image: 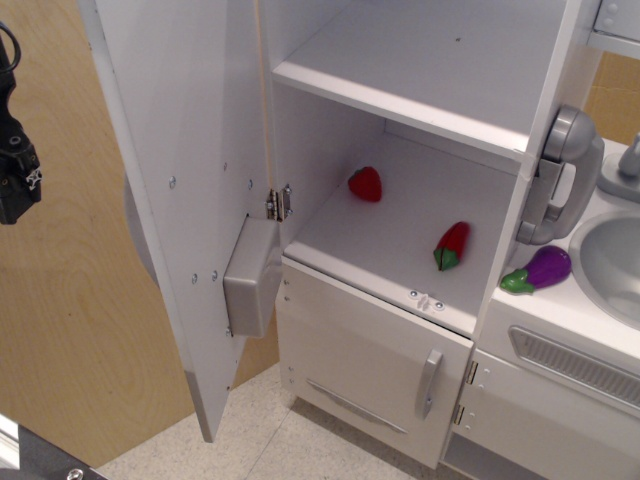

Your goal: Close fridge

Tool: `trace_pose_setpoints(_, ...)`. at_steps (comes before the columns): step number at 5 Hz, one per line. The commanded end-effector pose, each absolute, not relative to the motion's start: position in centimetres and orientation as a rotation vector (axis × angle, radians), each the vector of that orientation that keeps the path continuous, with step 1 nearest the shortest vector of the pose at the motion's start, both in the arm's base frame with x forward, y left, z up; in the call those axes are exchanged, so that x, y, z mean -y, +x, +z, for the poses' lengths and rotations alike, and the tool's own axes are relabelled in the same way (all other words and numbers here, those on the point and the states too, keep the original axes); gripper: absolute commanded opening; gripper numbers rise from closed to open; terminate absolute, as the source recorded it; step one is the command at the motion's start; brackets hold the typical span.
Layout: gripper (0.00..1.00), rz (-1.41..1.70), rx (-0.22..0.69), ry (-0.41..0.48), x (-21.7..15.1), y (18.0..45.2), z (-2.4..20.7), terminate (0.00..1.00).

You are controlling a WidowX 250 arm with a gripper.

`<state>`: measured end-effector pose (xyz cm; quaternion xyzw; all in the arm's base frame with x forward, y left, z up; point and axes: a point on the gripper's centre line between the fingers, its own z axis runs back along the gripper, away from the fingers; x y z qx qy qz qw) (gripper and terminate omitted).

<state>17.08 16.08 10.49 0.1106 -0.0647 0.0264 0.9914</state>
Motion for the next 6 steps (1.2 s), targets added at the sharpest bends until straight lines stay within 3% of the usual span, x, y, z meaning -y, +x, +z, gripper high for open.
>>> trace_pose_setpoints(1,1.00,0.053,0.130,0.222,-16.1,17.1,10.5,0.00)
trace_pose_setpoints(4,1.00,0.113,0.175,0.238,-15.9,24.8,12.4,0.00)
trace_pose_setpoints(6,1.00,0.075,0.187,0.210,-13.7,29.0,11.2,0.00)
